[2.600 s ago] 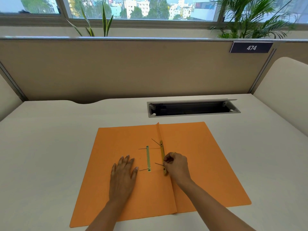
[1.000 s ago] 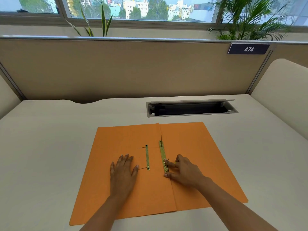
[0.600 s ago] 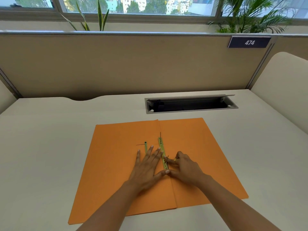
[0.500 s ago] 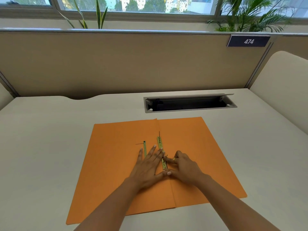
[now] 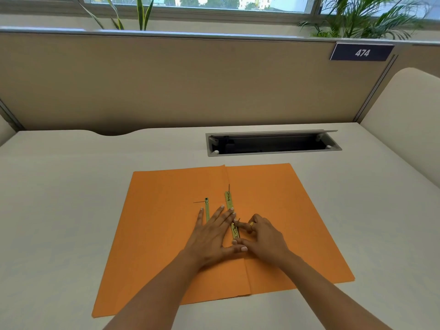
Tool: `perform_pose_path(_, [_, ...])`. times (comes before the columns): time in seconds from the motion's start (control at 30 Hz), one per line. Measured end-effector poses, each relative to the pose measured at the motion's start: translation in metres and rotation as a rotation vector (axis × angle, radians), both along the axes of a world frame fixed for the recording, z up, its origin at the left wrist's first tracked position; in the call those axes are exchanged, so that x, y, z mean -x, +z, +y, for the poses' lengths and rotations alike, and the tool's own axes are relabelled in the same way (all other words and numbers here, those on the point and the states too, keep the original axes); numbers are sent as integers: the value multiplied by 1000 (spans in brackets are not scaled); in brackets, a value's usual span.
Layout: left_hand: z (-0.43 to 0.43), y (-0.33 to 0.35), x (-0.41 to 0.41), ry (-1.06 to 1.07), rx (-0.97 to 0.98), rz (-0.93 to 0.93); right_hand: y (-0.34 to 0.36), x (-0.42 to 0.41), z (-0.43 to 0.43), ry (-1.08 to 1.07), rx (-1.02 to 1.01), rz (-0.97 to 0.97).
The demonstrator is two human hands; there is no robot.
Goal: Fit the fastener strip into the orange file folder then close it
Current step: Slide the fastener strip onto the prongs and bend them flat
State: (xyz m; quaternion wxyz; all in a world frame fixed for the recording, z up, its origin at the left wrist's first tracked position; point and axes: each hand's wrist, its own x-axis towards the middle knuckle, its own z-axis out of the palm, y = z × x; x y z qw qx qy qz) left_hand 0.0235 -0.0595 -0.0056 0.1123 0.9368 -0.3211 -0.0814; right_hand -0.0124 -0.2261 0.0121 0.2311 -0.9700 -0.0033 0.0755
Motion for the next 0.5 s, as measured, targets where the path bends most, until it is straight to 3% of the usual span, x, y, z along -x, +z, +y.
perform_pose_path(0.2, [1,-3,-1,-28,-33,-13,9,-4,4,-113,-414,15])
perform_pose_path(0.5, [1,-3,1,-31,-60,-20,2,3,7,-163,-459,-153])
